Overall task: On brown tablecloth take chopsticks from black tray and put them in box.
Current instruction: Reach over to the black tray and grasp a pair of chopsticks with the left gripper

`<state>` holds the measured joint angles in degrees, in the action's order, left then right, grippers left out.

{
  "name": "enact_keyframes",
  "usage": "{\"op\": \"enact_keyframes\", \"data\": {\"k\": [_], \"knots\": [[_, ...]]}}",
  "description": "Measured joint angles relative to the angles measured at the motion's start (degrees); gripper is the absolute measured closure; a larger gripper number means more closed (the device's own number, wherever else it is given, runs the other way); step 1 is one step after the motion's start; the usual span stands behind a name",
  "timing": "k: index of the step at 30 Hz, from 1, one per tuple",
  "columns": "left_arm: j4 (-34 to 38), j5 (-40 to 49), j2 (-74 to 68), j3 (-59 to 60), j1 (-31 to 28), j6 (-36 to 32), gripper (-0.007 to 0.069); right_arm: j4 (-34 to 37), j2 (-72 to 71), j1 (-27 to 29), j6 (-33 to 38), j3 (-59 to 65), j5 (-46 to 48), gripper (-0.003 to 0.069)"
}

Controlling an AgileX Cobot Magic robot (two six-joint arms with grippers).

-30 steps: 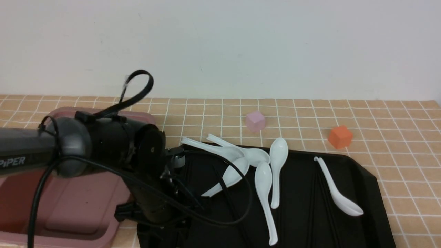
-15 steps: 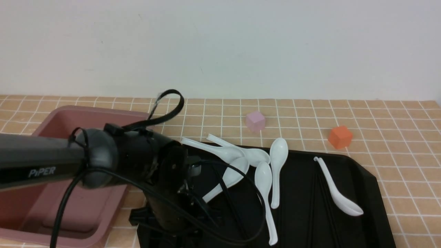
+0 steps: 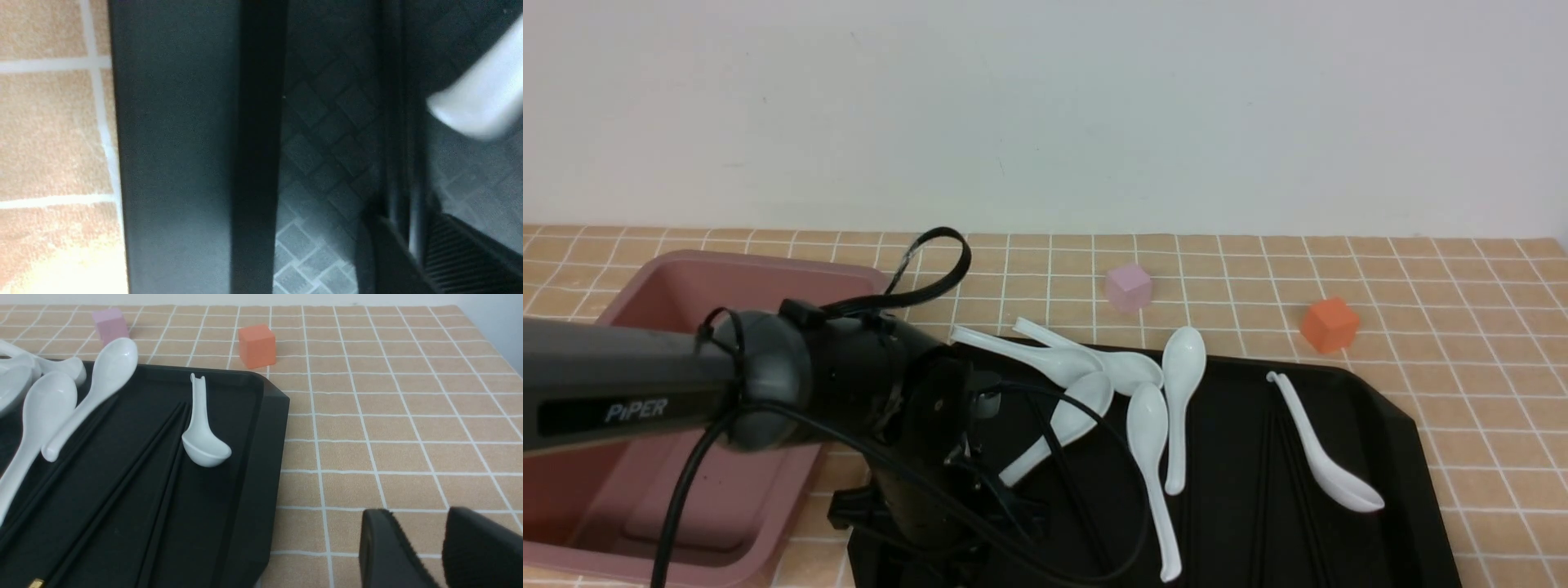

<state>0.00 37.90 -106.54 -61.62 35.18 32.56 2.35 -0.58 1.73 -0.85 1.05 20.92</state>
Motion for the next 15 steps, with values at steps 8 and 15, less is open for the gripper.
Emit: {"op": "enact_keyframes", "data": {"k": [8,15], "knots": [[0.0,0.43,0.06,0.0,0.0,0.92,0.0507,0.0,0.0,0.0,0.0,0.0,0.0,0.0419],[0.0,2.2,4.69,0.06,0.0,3.83,0.0507,0.0,0.0,0.0,0.0,0.0,0.0,0.0419]]}}
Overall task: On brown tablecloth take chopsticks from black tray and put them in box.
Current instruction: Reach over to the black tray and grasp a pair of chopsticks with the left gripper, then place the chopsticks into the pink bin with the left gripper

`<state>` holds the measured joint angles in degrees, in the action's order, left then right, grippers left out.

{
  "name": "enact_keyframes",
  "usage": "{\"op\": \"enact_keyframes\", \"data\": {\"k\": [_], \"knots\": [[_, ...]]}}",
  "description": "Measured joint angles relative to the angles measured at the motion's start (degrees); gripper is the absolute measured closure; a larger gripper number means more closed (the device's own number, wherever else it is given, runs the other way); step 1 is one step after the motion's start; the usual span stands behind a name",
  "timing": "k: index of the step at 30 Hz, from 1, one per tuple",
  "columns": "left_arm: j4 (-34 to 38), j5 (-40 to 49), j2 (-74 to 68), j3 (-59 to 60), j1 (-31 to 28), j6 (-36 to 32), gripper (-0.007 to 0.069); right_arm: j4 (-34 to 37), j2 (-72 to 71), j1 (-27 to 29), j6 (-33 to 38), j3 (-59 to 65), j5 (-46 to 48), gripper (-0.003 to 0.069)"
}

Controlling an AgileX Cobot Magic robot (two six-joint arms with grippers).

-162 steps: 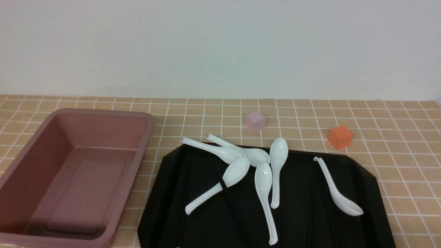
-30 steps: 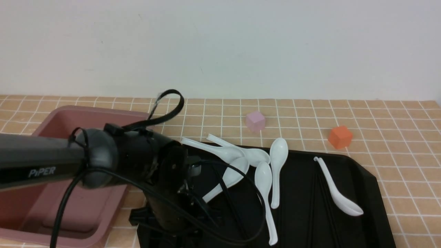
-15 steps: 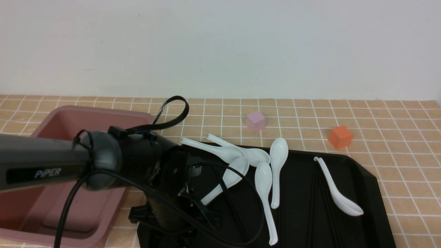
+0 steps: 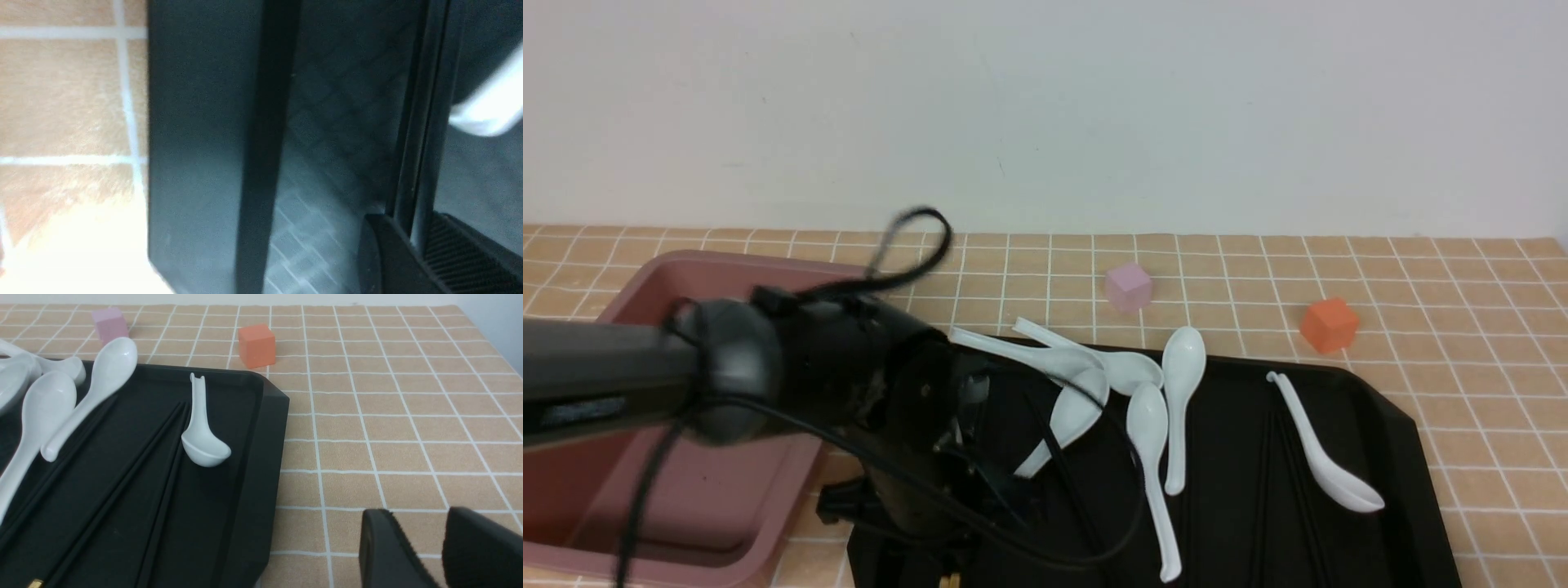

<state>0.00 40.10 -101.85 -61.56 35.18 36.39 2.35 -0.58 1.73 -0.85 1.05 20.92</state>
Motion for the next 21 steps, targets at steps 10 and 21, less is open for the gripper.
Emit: {"op": "enact_keyframes", "data": {"k": [10,21], "knots": [[0.32,3.45,19.88,-0.23,-2.72,0.62,0.0507,0.0,0.0,0.0,0.0,0.0,0.0,0.0419],[-5.48,11.78,24.59,0.17,-31.45,-12.07,0.0507,0.0,0.0,0.0,0.0,0.0,0.0,0.0419]]}}
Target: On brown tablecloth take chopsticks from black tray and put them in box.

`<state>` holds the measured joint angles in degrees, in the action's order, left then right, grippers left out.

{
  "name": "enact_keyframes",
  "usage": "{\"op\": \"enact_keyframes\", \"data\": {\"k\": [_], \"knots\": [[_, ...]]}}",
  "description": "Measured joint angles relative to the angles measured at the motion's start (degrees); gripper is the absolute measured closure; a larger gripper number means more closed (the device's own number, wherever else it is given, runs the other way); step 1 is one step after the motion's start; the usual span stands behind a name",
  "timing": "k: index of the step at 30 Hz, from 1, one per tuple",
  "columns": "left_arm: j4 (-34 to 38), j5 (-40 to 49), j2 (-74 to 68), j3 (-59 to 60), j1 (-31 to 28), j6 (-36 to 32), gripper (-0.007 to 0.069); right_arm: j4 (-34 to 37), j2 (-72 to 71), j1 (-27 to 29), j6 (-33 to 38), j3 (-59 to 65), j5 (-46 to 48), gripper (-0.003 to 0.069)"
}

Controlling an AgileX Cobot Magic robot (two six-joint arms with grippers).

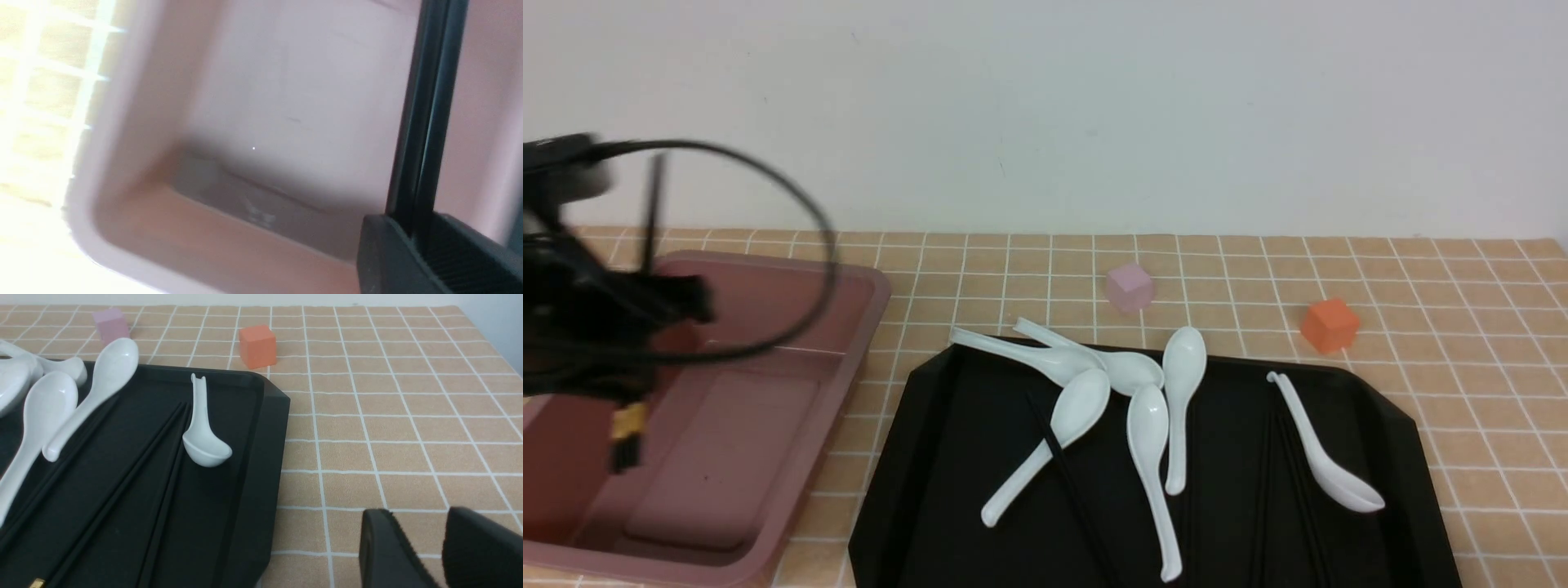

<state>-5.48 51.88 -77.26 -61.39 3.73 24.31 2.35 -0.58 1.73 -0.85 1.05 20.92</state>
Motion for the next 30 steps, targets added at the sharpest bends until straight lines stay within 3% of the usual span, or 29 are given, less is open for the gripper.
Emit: {"op": "enact_keyframes", "data": {"k": [4,10,16,21,25,30], "knots": [[-0.01,-5.21,-5.06,0.6,-3.45,-2.38,0.0507,0.0,0.0,0.0,0.0,0.0,0.0,0.0419],[0.52,-7.98,-10.67,0.6,-3.66,-3.38,0.0491,0.0,0.0,0.0,0.0,0.0,0.0,0.0419],[0.62,-8.2,-11.36,0.64,-3.66,-3.37,0.0327,0.0,0.0,0.0,0.0,0.0,0.0,0.0419],[1.19,-5.03,-8.1,-0.02,-3.66,-3.37,0.0282,0.0,0.0,0.0,0.0,0.0,0.0,0.0419],[2.18,1.21,-3.26,-0.91,-3.66,-3.6,0.0366,0.0,0.0,0.0,0.0,0.0,0.0,0.0419],[5.78,8.74,7.58,0.94,-3.66,-7.52,0.0601,0.0,0.0,0.0,0.0,0.0,0.0,0.0419]]}}
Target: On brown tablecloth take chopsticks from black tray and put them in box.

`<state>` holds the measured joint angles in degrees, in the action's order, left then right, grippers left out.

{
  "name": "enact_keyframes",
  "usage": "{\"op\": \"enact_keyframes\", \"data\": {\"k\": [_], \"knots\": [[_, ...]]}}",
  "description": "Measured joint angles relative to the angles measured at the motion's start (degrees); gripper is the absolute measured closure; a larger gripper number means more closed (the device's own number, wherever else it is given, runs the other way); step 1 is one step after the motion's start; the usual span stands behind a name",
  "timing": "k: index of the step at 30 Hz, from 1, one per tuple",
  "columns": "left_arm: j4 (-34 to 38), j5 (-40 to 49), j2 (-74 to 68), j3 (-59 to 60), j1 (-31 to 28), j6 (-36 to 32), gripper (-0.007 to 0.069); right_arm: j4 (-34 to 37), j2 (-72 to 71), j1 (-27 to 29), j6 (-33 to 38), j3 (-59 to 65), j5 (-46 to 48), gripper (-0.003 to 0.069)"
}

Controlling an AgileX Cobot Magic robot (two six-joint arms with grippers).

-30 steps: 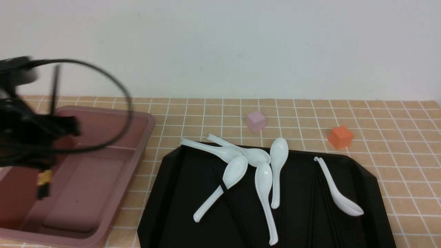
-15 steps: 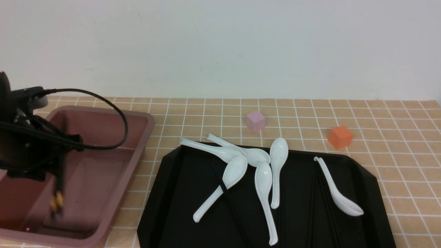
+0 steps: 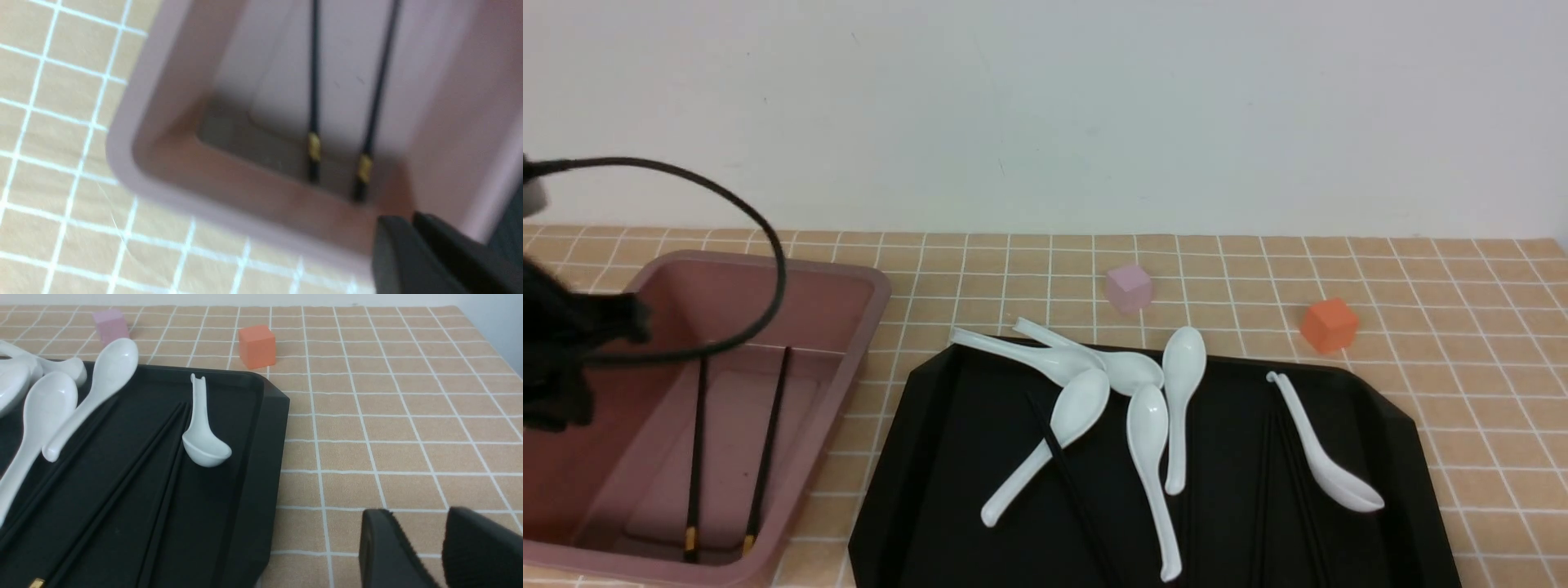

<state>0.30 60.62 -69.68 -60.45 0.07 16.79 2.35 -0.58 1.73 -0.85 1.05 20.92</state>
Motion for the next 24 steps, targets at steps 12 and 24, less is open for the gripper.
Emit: {"op": "enact_keyframes", "data": {"k": [12,24], "knots": [[14.09,-24.73,46.18,33.93,0.0,-8.66,0.0637,0.0,0.0,0.0,0.0,0.0,0.0,0.0419],[13.56,-30.21,65.98,48.53,0.0,-8.71,0.0637,0.0,0.0,0.0,0.0,0.0,0.0,0.0419]]}}
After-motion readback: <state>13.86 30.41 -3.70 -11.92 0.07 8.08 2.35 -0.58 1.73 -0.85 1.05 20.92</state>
